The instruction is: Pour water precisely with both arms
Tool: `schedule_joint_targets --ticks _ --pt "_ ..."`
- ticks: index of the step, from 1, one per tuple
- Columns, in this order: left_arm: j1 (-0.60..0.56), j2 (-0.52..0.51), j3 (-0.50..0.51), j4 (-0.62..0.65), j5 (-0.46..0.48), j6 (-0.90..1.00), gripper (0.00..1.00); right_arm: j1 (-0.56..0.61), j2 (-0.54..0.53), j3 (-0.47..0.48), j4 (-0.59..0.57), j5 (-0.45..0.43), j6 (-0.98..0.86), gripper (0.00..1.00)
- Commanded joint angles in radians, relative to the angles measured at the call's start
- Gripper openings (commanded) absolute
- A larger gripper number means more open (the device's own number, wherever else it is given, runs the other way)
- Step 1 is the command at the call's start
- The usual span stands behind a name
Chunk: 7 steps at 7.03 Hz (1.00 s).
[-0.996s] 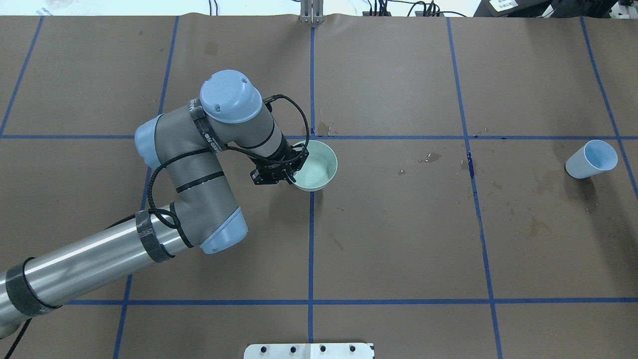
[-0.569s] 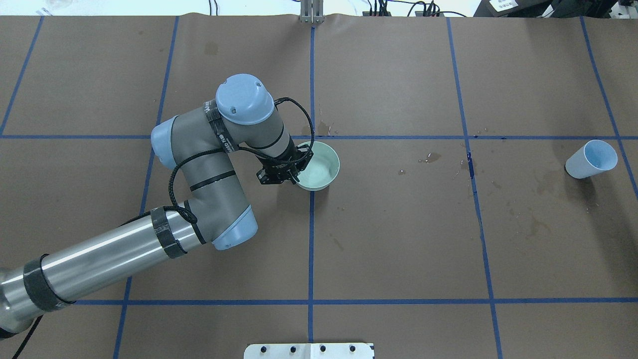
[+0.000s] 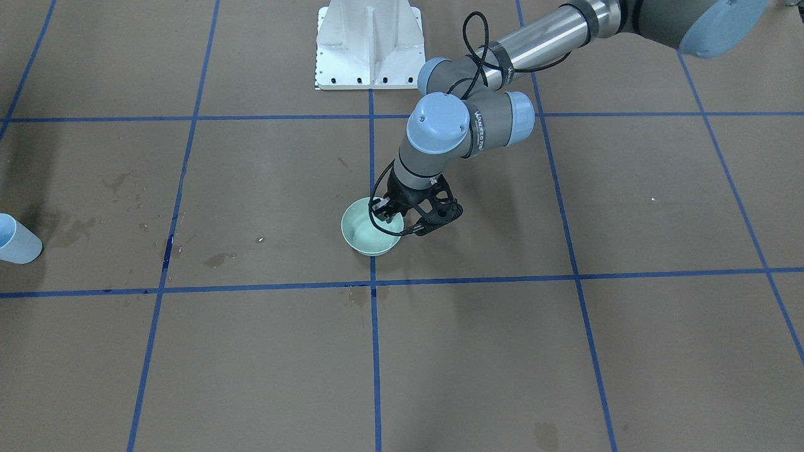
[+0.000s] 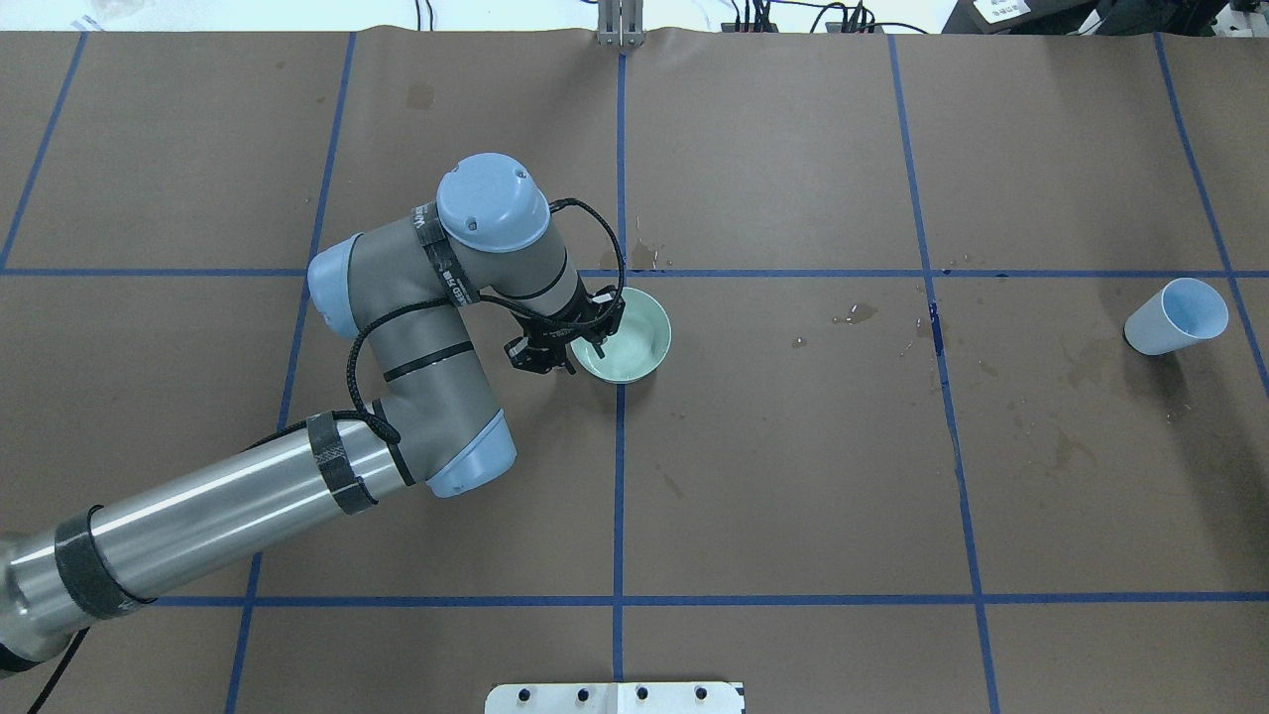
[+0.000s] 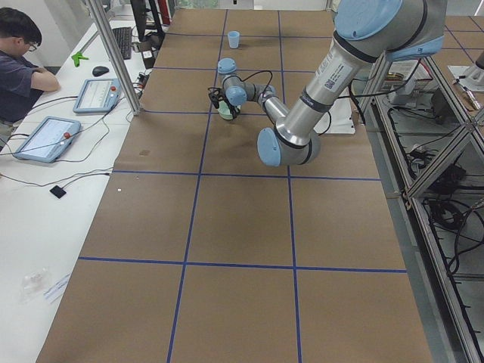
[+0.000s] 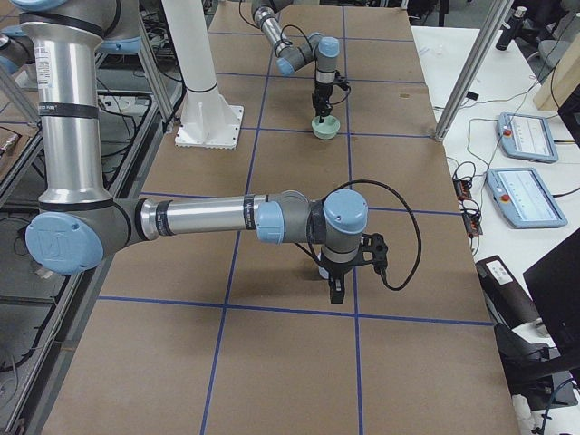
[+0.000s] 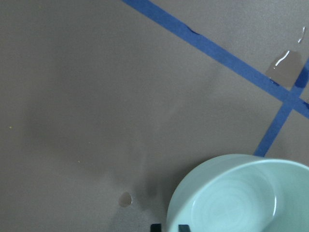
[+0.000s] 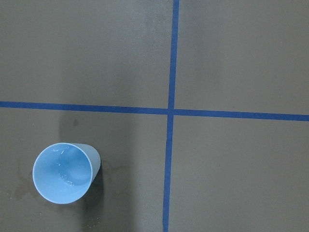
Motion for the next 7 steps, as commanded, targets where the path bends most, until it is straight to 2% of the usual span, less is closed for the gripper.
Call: schedule_joint_targets --ticks 1,2,4,5,6,7 --pt "-0.032 -0.001 -0.07 0.014 -0.004 0.01 1.0 -0.002 0.024 0.032 -0.003 -0.012 -0.004 0.99" --pt "-0.058 0.004 -0.094 0.014 -0.006 0.01 1.0 -0.002 -0.013 0.023 0.003 0.004 0.009 0.99" --pt "-0.102 0.01 -0.134 0.076 -0.006 0.012 1.0 -0.005 -0.134 0.168 0.038 0.011 0.023 0.99" --pt "-0.102 0.011 -0.154 0.107 -0.004 0.01 1.0 -0.005 -0.155 0.236 0.06 -0.025 0.222 0.99" --pt "-0.102 0.011 -0.17 0.12 -0.003 0.01 1.0 -0.059 -0.2 0.282 0.139 -0.073 0.393 0.99" --pt "-0.102 0.013 -0.18 0.144 0.0 0.01 1.0 -0.143 -0.281 0.305 0.298 -0.173 0.546 0.99"
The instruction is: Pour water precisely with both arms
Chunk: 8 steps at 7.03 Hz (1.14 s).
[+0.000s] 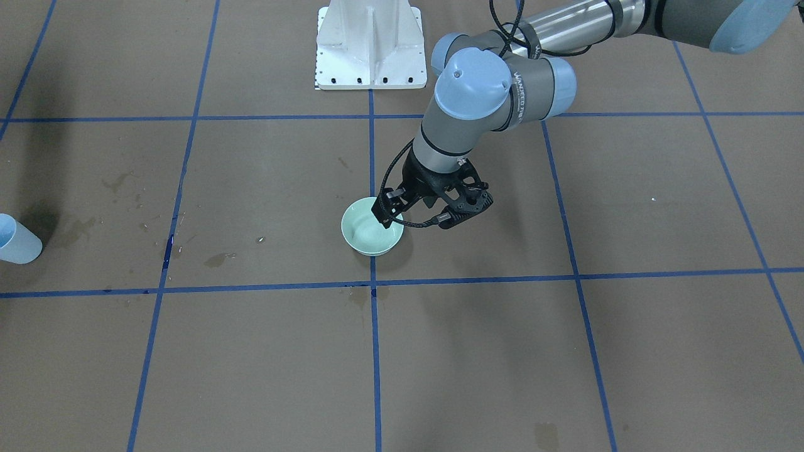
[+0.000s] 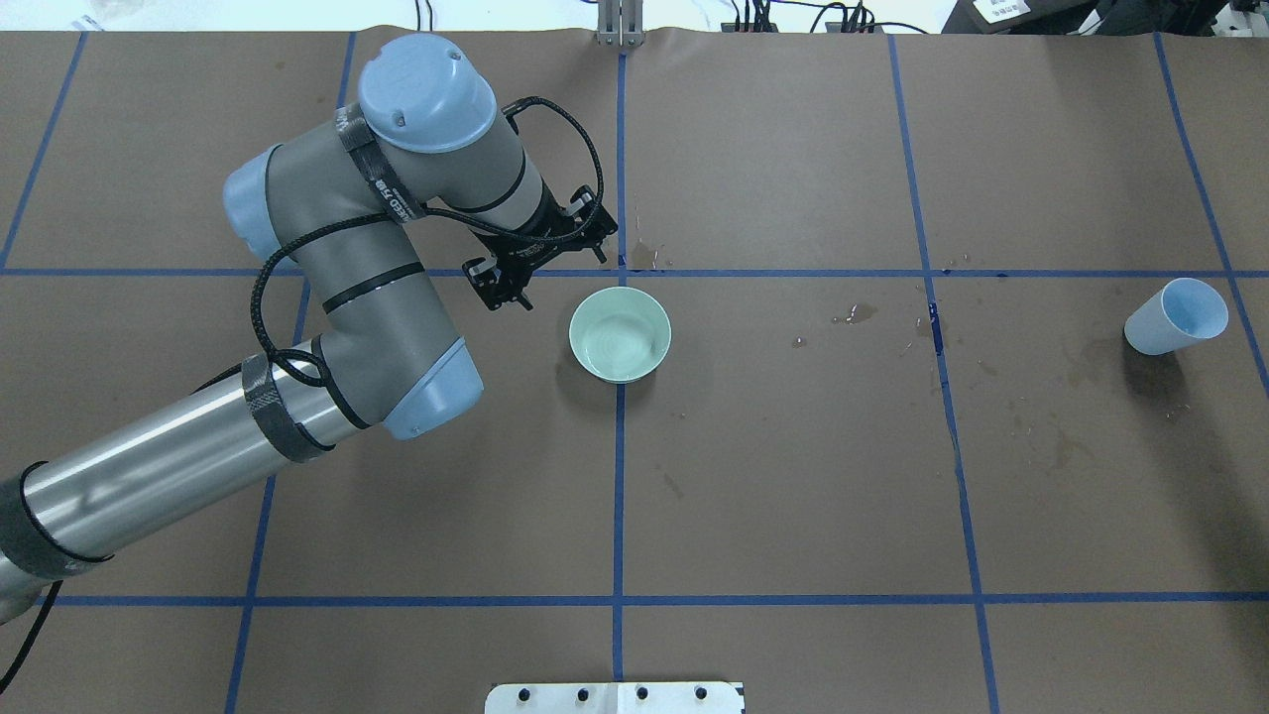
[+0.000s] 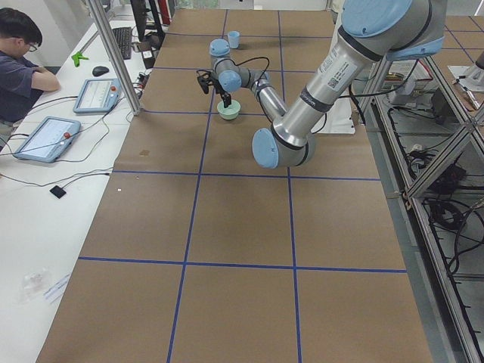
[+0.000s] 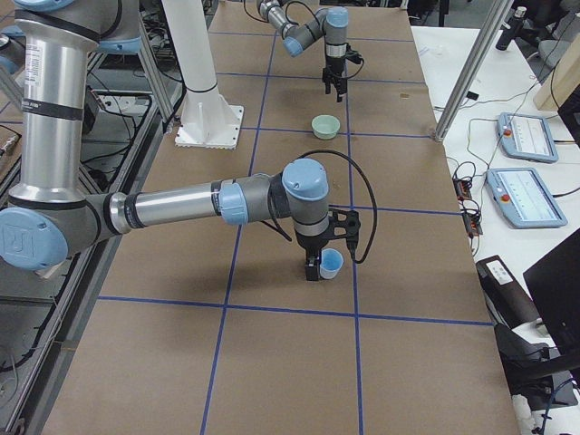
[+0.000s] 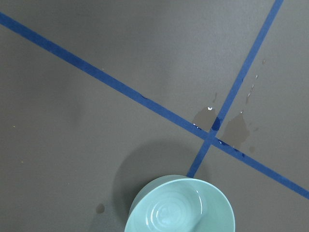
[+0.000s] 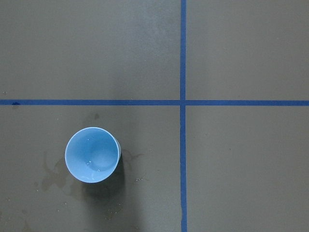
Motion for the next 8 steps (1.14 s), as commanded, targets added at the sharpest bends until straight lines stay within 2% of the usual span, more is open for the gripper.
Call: schedule_joint_targets --ticks 1,2,4,5,7,8 --pt "-0.001 0.008 -0.032 0.036 0.003 0.0 1.0 -0.171 -0.18 0.042 0.357 -0.21 0.357 1.0" --pt "-0.001 0.015 -0.035 0.036 0.003 0.0 1.0 -0.242 -0.231 0.04 0.475 -0.265 0.502 1.0" --pt "0.001 0.017 -0.035 0.036 0.003 0.0 1.0 -0.346 -0.264 0.04 0.549 -0.372 0.589 1.0" --pt "0.002 0.023 -0.035 0.036 0.003 -0.002 1.0 -0.435 -0.273 0.04 0.583 -0.47 0.689 1.0" --pt "0.004 0.021 -0.035 0.036 0.003 0.0 1.0 -0.695 -0.275 0.037 0.588 -0.729 0.936 1.0" --pt "0.004 0.021 -0.035 0.036 0.003 0.0 1.0 -0.771 -0.275 0.028 0.585 -0.806 0.987 1.0"
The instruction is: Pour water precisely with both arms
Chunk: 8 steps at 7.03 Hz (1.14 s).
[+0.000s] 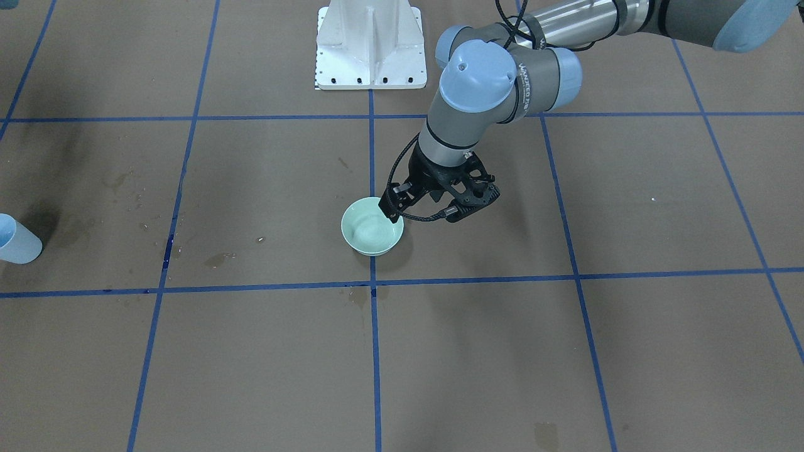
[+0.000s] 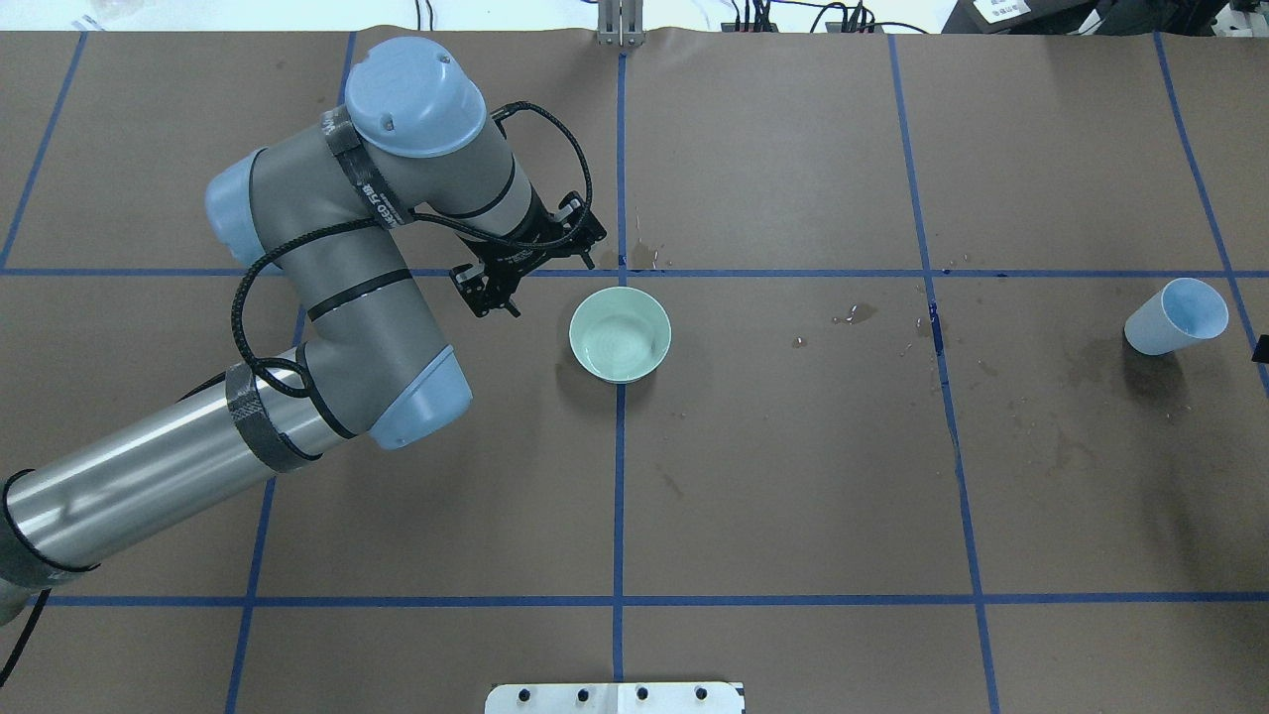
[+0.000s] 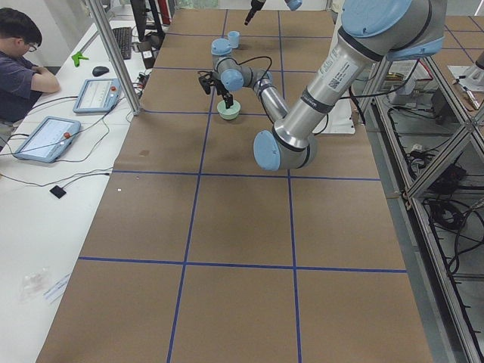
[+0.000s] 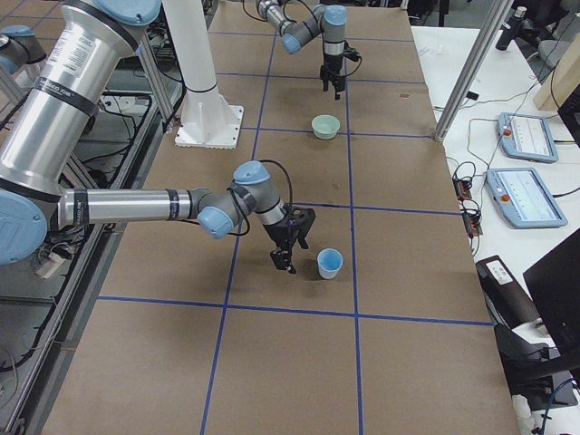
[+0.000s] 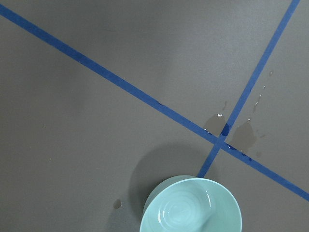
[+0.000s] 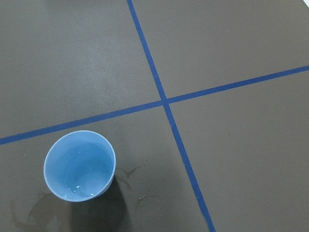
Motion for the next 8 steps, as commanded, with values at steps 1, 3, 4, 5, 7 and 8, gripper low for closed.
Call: schedule_joint_targets --ticks 1,3,4,5,7,8 --pt "0.0 0.002 0.0 0.0 0.0 0.0 1.0 -0.157 -0.001 -0.011 -0.002 -0.144 0.126 1.0" --pt "0.003 0.002 0.001 0.0 0.0 -0.001 1.0 -0.258 0.024 -0.064 -0.001 -0.3 0.195 1.0" --pt "0.005 0.002 0.001 0.002 0.0 -0.001 1.0 -0.286 0.056 -0.083 -0.001 -0.36 0.201 1.0" --pt "0.008 0.003 0.005 0.0 0.0 -0.001 1.0 -0.312 0.095 -0.115 -0.004 -0.402 0.219 1.0" --pt "0.01 0.003 0.009 0.0 0.002 -0.001 1.0 -0.342 0.117 -0.144 -0.007 -0.474 0.221 1.0" --pt "0.01 0.006 0.011 0.0 0.0 0.0 1.0 -0.347 0.128 -0.166 -0.007 -0.505 0.223 1.0"
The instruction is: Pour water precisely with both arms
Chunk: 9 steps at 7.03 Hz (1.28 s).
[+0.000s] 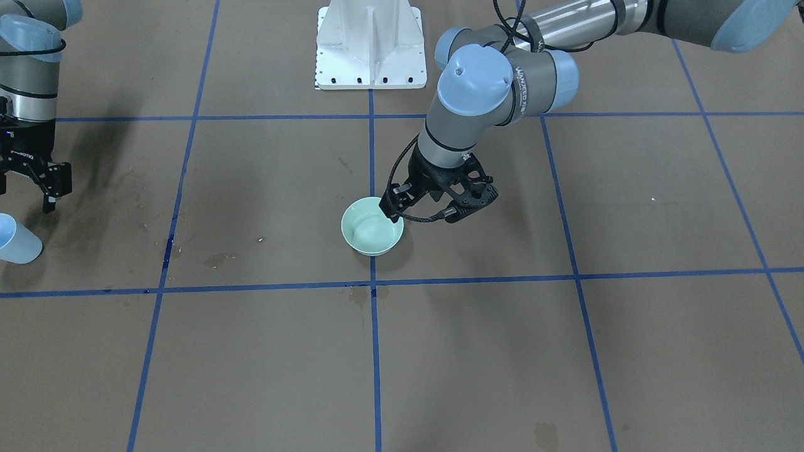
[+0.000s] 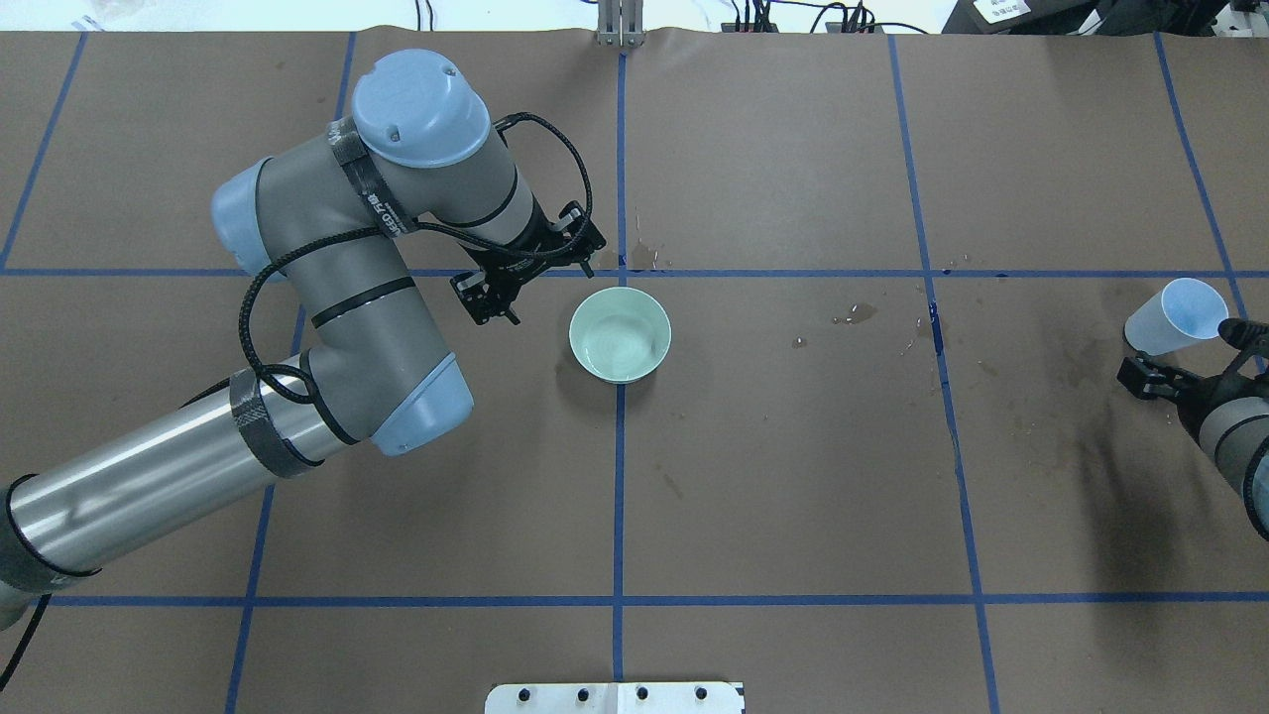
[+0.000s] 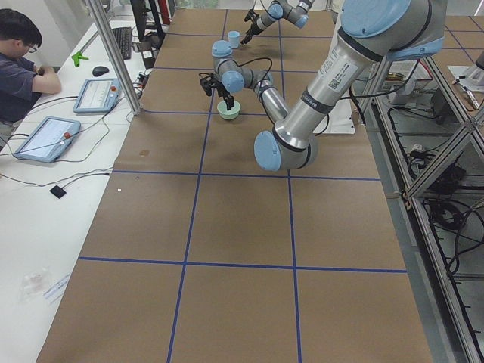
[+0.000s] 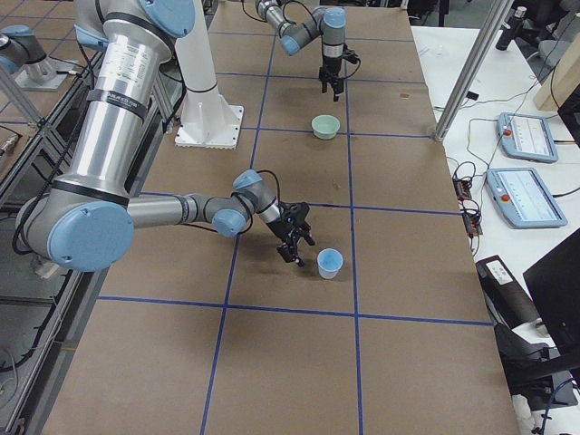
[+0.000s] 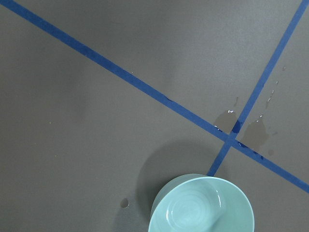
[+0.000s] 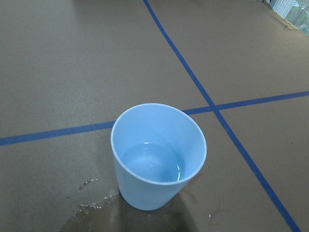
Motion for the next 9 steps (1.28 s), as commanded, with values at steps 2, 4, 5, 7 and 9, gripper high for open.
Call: schedule_joint_targets --ticks 2,4,5,7,9 --pt "0.004 0.01 0.002 0.0 0.001 0.0 1.0 -0.021 0.073 -0.113 0.0 -0.104 0.031 1.0" --pt "0.004 0.02 0.0 -0.006 0.002 0.001 1.0 -0.021 0.081 -0.131 0.0 -0.154 0.031 1.0" --pt "0.01 0.024 -0.003 -0.006 0.024 0.003 1.0 -0.021 0.094 -0.139 0.0 -0.16 0.031 1.0" --pt "0.027 0.039 -0.003 0.0 0.058 0.053 1.0 -0.021 0.128 -0.189 0.002 -0.206 0.031 1.0" --pt "0.028 0.047 -0.003 -0.002 0.058 0.055 1.0 -0.02 0.139 -0.222 0.01 -0.213 0.028 1.0"
